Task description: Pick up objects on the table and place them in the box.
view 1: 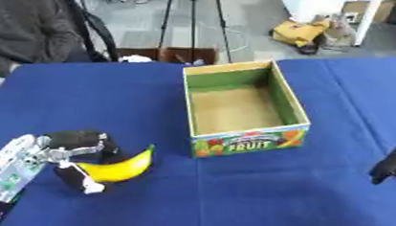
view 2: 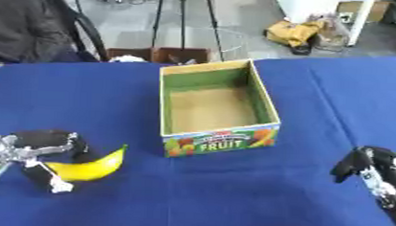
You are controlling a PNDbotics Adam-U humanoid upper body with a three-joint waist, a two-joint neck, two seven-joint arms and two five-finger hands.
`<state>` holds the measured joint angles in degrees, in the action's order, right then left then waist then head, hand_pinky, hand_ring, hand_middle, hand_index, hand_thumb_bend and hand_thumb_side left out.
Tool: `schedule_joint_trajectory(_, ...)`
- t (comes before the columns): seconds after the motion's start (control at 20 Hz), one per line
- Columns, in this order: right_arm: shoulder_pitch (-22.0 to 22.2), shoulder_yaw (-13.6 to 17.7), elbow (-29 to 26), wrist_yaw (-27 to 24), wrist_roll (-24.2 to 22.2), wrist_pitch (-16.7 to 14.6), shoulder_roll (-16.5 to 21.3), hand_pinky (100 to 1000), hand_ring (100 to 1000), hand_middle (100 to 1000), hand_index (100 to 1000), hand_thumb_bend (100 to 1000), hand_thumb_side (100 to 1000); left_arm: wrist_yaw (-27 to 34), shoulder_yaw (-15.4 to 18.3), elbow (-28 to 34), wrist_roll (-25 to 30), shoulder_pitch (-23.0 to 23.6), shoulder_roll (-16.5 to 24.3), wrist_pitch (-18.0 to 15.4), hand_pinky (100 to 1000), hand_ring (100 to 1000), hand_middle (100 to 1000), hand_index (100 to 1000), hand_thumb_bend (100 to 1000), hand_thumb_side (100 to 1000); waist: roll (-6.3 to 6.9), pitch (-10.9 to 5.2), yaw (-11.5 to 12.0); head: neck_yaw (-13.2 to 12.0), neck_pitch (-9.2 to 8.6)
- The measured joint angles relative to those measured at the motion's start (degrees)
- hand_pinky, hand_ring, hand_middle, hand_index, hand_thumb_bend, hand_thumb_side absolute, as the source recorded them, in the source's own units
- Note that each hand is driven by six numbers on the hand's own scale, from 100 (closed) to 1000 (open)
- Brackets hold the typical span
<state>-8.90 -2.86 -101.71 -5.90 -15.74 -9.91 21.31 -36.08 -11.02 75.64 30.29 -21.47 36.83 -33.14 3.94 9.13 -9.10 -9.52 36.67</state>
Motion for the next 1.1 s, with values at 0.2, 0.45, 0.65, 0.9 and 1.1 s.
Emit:
schedule_joint_trajectory(0.2,0.00,0.00,0.00,-0.01,0.00,0.00,0.00,468,528,436,520,100,677,0.26,0.00,0.33,-0.14,-0.03,0.42,-0.14,664,490,414,776,353,300,0.01,0.00,0.00,0.02,0.00)
schedule_joint_trajectory(0.45,0.00,0.00,0.01,-0.03,0.00,0.00,0.00,468,528,436,519,100,676,1.12,-0.01,1.47,-0.63,-0.45,2.76,-0.63,661,498,408,774,371,271,0.14,-0.02,-0.04,0.03,0.00)
schedule_joint_trajectory(0.65,0.00,0.01,0.01,-0.07,-0.01,0.00,0.00,468,528,436,519,100,676,2.08,0.02,2.42,-0.95,-1.25,4.52,-0.95,661,498,408,774,378,248,0.15,-0.16,-0.12,0.03,0.00)
schedule_joint_trajectory(0.9,0.00,0.00,0.01,-0.08,-0.11,0.05,0.00,468,528,436,519,100,676,3.71,0.16,3.55,-1.27,-3.99,5.83,-1.26,661,497,406,776,390,211,0.17,-0.16,-0.46,0.02,0.00)
schedule_joint_trajectory(1.1,-0.05,-0.01,0.01,-0.08,-0.18,0.07,0.00,468,528,436,519,100,677,5.12,0.46,3.88,-1.42,-6.93,6.28,-1.40,661,496,402,776,383,189,0.31,-0.16,-1.07,-0.02,-0.01)
